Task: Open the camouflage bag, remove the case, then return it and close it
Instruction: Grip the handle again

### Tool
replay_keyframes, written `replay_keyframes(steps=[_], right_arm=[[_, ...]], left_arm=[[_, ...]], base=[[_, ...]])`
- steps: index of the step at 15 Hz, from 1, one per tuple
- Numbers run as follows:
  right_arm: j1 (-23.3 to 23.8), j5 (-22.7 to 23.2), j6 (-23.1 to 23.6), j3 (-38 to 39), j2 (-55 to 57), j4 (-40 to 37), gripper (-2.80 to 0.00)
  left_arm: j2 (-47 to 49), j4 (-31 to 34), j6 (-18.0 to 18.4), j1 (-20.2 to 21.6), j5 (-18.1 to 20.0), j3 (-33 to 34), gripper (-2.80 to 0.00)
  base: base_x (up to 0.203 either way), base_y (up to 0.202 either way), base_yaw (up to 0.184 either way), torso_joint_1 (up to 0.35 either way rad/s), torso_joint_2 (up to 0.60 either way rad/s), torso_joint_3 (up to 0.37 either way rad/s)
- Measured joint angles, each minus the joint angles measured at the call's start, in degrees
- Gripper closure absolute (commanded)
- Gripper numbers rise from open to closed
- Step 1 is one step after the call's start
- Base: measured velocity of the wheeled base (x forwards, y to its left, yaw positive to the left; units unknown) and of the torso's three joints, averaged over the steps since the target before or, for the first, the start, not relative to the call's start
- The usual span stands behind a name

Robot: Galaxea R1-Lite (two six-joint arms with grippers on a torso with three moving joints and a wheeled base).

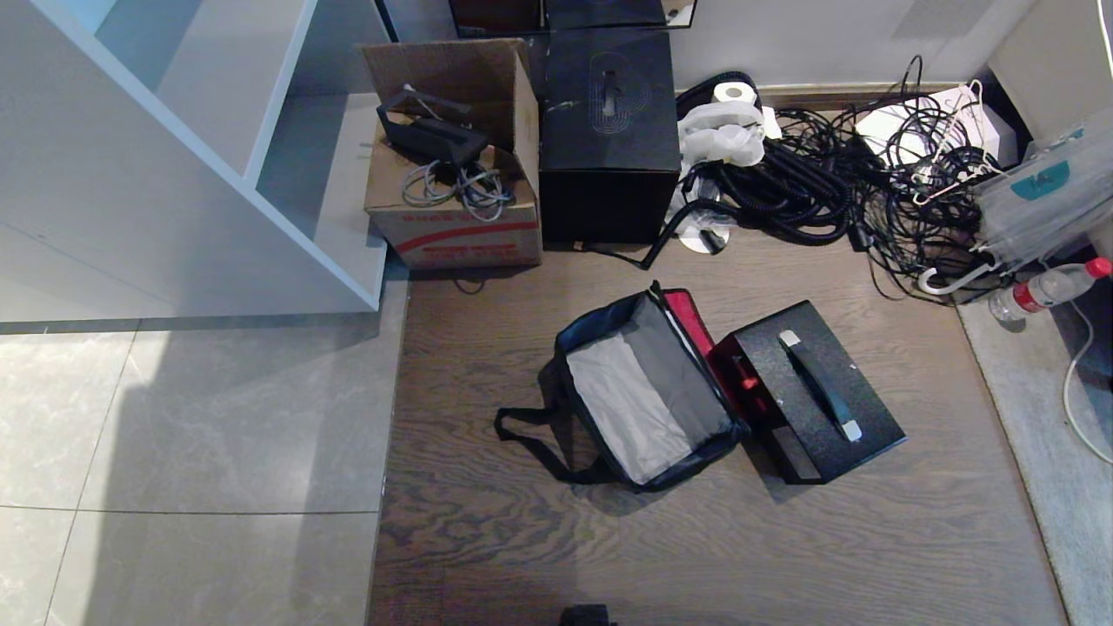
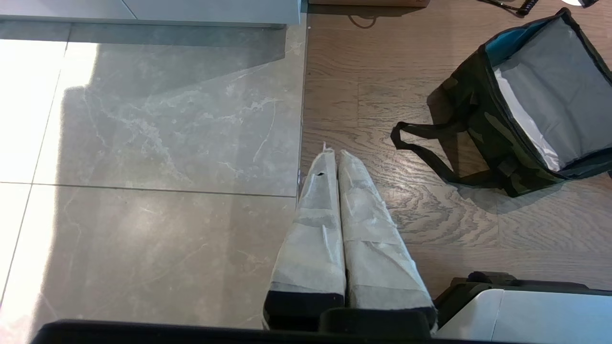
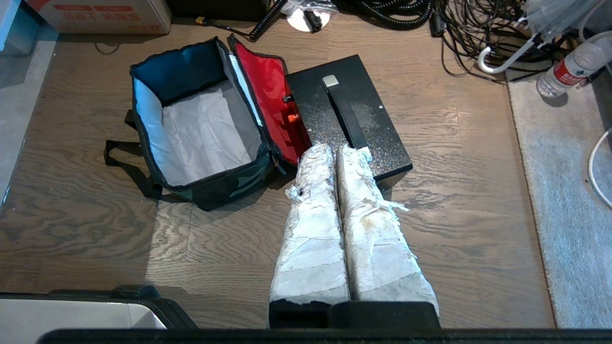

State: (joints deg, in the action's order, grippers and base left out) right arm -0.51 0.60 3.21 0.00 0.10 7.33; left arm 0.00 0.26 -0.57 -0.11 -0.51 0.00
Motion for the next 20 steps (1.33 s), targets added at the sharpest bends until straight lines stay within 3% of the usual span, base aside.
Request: replay_keyframes(steps=[20], right_arm=[[0.0, 0.0, 0.0, 0.0, 0.0, 0.0, 0.00]], left_arm=[[0.0, 0.0, 0.0, 0.0, 0.0, 0.0, 0.00]], base=[[0.000, 0.000, 0.000, 0.000, 0.00, 0.000]])
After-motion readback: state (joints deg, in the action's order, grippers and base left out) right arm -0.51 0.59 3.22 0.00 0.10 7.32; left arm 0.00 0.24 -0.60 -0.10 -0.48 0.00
